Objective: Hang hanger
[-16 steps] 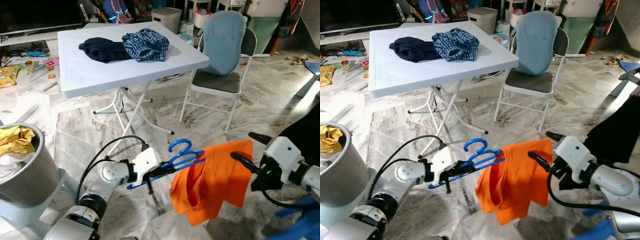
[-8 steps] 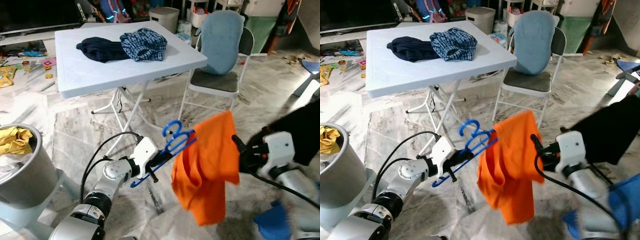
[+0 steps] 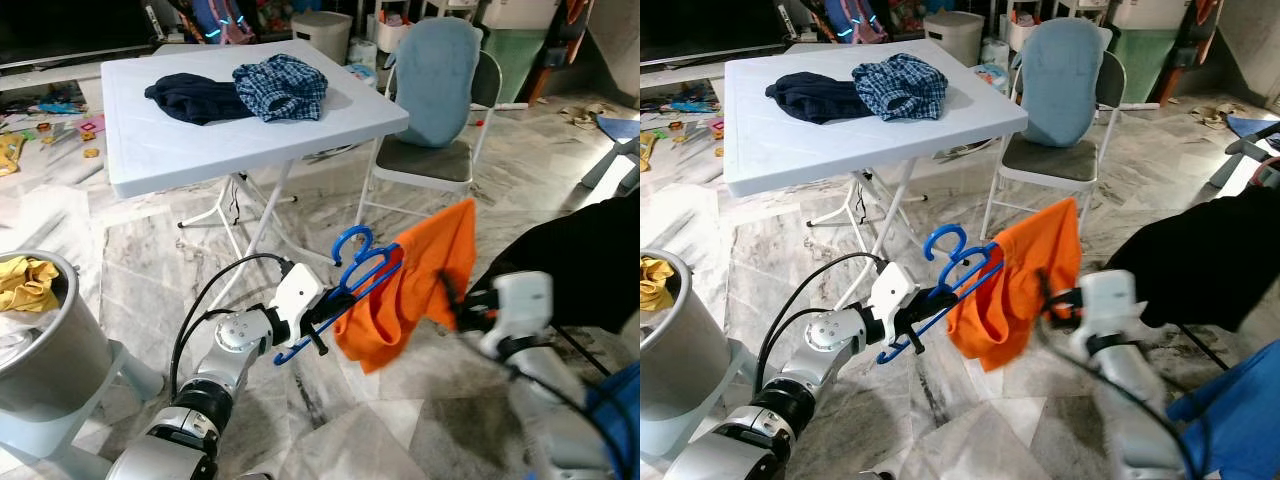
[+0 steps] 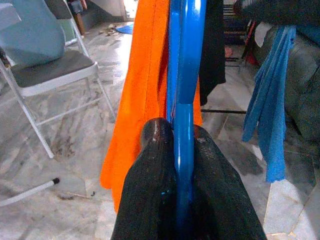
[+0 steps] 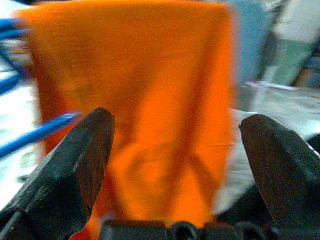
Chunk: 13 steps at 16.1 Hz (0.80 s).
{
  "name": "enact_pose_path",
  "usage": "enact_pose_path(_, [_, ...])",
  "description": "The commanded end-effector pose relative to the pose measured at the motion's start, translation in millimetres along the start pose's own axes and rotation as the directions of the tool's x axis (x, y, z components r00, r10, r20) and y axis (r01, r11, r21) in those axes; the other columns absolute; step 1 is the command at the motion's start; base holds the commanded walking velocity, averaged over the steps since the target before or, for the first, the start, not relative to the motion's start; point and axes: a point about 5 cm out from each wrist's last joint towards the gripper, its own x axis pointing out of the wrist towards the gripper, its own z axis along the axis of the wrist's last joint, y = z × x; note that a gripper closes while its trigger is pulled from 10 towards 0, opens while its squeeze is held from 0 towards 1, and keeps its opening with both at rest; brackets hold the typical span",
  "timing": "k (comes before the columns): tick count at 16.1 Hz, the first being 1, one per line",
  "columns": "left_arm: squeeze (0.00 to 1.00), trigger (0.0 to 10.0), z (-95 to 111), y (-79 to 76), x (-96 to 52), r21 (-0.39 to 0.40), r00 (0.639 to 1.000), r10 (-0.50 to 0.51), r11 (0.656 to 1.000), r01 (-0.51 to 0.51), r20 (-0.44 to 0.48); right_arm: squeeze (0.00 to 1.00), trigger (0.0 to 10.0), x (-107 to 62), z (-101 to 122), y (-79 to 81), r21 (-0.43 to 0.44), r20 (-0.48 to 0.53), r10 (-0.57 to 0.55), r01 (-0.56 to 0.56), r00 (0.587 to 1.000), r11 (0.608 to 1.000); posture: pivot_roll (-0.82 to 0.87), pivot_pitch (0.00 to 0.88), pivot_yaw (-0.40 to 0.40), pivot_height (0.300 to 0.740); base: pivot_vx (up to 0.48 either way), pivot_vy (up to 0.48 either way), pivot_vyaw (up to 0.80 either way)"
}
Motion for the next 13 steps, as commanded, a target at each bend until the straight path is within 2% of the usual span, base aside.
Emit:
enact_pose_path(1, [0.0, 0.0, 8.8, 1.9, 1.7, 0.031, 1.0, -0.016, 0.999, 0.015, 0.025, 0.0, 10.0, -1.8, 1.3, 3.5, -0.018, -0.021, 0.024, -0.024, 1.0, 1.0, 0.05, 0.0, -0.022, 0.74, 0.0, 0.0, 0.0])
enact_pose_path(5, [0.0, 0.0, 9.5, -5.7, 3.3, 0.055, 0.996, -0.087, 0.995, 0.086, 0.016, 0.0, 10.0, -2.7, -5.5, 4.3, 0.014, -0.021, 0.037, -0.036, 0.999, 0.999, 0.04, 0.0, -0.018, 0.74, 0.0, 0.0, 0.0])
enact_pose_path(9, [0.0, 0.0, 10.0, -12.9, 4.2, 0.059, 0.99, -0.14, 0.988, 0.139, 0.02, 0.0, 10.0, 7.8, -3.5, 11.8, -0.02, -0.022, 0.047, -0.047, 0.999, 0.999, 0.04, 0.0, -0.022, 0.74, 0.0, 0.0, 0.0])
enact_pose_path(10, [0.0, 0.0, 10.4, -14.5, 4.2, 0.06, 0.988, -0.151, 0.987, 0.15, 0.021, 0.0, 5.6, 13.2, -3.8, 14.5, -0.047, -0.029, 0.052, -0.053, 0.998, 0.997, 0.04, 0.0, -0.025, 0.74, 0.0, 0.0, 0.0])
enact_pose_path(11, [0.0, 0.0, 11.1, -15.5, 3.8, 0.066, 0.987, -0.16, 0.985, 0.158, 0.023, 0.0, 0.0, 15.0, -5.8, 12.9, -0.052, -0.04, 0.035, -0.037, 0.999, 0.998, 0.05, 0.0, -0.03, 0.74, 0.0, 0.0, 0.0])
enact_pose_path(13, [0.0, 0.0, 12.0, -16.5, 2.9, 0.067, 0.984, -0.174, 0.983, 0.172, 0.027, 0.0, 0.0, 16.8, -8.9, 5.7, -0.064, -0.061, -0.01, 0.006, 0.998, 0.998, 0.05, 0.0, -0.035, 0.74, 0.0, 0.0, 0.0])
